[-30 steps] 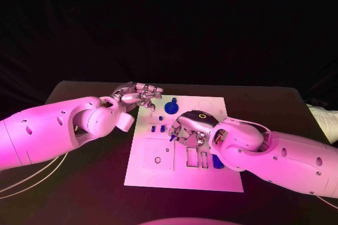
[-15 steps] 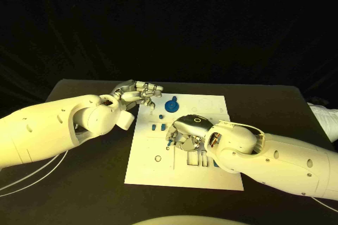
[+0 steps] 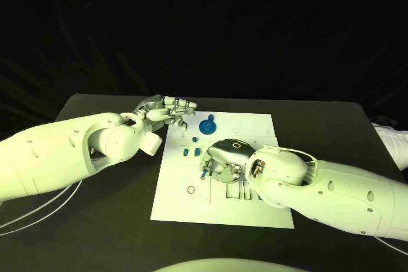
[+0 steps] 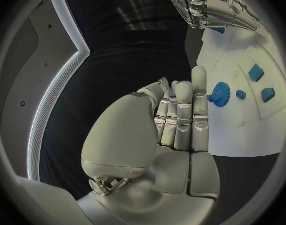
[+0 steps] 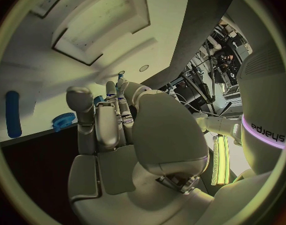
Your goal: Assemble the parts on the task board
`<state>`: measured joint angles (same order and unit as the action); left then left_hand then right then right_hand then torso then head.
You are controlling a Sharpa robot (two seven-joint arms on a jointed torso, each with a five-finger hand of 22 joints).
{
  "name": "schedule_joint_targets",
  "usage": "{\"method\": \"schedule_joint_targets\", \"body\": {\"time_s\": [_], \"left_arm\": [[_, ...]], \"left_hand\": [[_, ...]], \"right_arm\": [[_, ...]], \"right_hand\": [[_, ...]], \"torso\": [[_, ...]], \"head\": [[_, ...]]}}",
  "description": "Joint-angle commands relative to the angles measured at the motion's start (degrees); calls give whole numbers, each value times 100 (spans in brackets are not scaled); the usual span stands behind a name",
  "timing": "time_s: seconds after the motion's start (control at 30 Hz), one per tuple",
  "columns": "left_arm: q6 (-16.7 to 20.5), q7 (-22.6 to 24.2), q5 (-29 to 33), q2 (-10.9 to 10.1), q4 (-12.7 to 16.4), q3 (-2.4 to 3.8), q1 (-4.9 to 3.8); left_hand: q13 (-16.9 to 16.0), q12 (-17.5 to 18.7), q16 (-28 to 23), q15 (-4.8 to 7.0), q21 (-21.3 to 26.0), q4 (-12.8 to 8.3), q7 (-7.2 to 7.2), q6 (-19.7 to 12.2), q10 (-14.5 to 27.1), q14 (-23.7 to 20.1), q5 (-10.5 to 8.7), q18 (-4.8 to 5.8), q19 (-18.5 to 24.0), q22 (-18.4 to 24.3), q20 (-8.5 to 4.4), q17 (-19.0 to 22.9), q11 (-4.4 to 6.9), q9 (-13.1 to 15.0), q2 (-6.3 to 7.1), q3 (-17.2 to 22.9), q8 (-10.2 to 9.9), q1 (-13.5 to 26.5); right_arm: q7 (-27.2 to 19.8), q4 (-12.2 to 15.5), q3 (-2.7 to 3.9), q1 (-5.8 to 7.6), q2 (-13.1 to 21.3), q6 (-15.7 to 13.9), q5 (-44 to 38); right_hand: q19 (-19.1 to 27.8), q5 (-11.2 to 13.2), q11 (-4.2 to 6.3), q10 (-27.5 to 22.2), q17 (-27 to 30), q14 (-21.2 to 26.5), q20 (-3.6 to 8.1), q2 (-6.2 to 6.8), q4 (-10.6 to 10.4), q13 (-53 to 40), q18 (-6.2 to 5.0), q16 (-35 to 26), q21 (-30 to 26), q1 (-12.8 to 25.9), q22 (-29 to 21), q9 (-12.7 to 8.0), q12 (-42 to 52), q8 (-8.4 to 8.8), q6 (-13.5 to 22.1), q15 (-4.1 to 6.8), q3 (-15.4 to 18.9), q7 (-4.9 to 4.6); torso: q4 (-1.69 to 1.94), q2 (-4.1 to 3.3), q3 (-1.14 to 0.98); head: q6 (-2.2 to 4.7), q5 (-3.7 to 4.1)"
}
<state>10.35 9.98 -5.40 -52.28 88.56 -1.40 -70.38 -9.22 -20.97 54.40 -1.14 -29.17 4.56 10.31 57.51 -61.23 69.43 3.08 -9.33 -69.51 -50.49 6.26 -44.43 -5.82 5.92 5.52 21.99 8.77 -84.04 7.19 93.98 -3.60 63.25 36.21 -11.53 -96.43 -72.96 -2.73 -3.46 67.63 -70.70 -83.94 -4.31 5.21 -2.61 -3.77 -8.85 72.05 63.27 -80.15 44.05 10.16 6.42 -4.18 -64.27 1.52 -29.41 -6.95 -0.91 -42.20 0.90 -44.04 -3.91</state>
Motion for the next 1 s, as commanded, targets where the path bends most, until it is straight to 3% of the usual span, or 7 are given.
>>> {"method": "schedule_joint_targets", "body": {"time_s": [0.03, 1.0], "left_arm": [[-107, 24, -15, 1, 15, 3, 1], [-110, 6, -15, 1, 27, 4, 0]], "left_hand": [[-6, -13, -13, 5, 38, -11, 1, -29, 34, -26, 8, -109, 15, 5, 43, 6, 4, -3, -7, -24, 19, 73], [-6, -13, -13, 5, 38, -11, 1, -29, 34, -26, 8, -109, 15, 5, 43, 6, 4, -3, -7, -24, 19, 73]], "right_arm": [[-10, 5, -6, -9, -10, 167, -85], [309, 64, -36, -21, -139, 499, -527]], "right_hand": [[1, -30, -43, 5, -9, -291, -44, -28, -8, 0, 92, 40, 33, 52, -9, 7, -20, 11, 13, -43, 32, -37], [16, -27, -45, -4, -18, -285, -58, 0, -23, -4, 86, 55, 34, 145, -12, 10, -53, 23, 36, -47, 143, -34]], "torso": [[4, 2, 3], [4, 5, 2]], "head": [[-19, -6], [-54, -9]]}}
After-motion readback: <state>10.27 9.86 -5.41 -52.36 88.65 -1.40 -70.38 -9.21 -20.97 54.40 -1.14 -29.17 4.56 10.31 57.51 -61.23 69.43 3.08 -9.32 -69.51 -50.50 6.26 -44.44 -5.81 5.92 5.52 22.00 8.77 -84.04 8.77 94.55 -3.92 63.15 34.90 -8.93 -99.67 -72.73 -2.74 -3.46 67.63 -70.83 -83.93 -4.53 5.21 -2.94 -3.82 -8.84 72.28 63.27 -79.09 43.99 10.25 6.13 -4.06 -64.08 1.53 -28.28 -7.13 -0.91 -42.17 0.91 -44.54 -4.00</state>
